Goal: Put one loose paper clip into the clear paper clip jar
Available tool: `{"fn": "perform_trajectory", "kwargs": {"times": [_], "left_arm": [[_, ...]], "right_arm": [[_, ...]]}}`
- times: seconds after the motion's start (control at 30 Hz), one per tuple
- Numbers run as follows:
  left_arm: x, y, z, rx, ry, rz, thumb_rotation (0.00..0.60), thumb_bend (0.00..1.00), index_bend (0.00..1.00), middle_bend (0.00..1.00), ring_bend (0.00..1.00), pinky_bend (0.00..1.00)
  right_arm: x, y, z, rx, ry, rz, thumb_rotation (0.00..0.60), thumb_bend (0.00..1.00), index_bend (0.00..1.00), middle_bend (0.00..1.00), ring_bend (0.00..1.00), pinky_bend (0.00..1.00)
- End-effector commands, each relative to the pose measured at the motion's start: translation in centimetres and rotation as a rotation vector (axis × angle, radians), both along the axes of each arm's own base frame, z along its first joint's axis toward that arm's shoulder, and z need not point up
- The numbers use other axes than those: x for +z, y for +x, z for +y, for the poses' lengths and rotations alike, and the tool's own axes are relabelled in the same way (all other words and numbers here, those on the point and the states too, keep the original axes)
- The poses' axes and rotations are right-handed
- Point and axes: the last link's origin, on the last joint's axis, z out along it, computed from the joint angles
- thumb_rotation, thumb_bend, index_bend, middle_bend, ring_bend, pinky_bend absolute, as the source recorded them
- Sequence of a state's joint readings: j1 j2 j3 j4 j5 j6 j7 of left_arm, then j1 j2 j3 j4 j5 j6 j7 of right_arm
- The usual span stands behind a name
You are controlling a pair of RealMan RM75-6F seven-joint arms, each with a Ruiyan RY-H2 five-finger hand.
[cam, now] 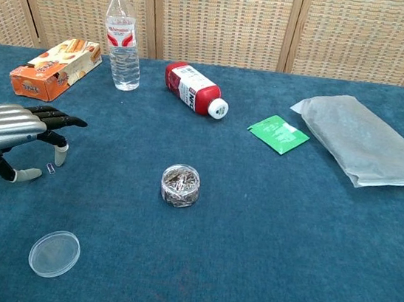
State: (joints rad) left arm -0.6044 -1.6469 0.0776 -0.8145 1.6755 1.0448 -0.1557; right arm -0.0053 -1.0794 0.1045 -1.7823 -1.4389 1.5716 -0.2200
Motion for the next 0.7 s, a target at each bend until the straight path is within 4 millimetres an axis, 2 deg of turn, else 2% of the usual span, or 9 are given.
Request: {"fn": "perform_trajectory", "kwargs": {"times": [0.03, 0.5, 0.6, 0.7], "left_arm": [[-0.25, -0.02, 0.11, 0.006, 0.002, -0.008, 0.6, 0.41, 0.43, 0.0, 0.0, 0.0], [-0.84, -0.38, 0.04, 0.01, 0.008, -0.024, 0.6, 0.4, 0.49, 0.0, 0.0, 0.0], [-0.95, -0.51, -0.01, 0.015, 0.009, -0.028, 0.6, 0.4, 0.53, 0.0, 0.0, 0.0], [-1.04, -0.69, -0.13, 0.017, 0.013, -0.028, 0.6, 0.41, 0.64, 0.0, 0.0, 0.0]], "right_arm": [[0.02, -0.01, 0.01, 0.002, -0.001, -0.002, 0.6, 0.0, 0.0, 0.0, 0.0, 0.0], [-0.04, -0.03, -0.05, 0.003, 0.005, -0.005, 0.6, 0.0, 0.0, 0.0, 0.0, 0.0], [-0.05, -0.02, -0.05, 0.004, 0.006, -0.007, 0.6, 0.0, 0.0, 0.0, 0.0, 0.0], [-0.03, -0.02, -0.05, 0.005, 0.007, -0.008, 0.6, 0.0, 0.0, 0.0, 0.0, 0.0]]}}
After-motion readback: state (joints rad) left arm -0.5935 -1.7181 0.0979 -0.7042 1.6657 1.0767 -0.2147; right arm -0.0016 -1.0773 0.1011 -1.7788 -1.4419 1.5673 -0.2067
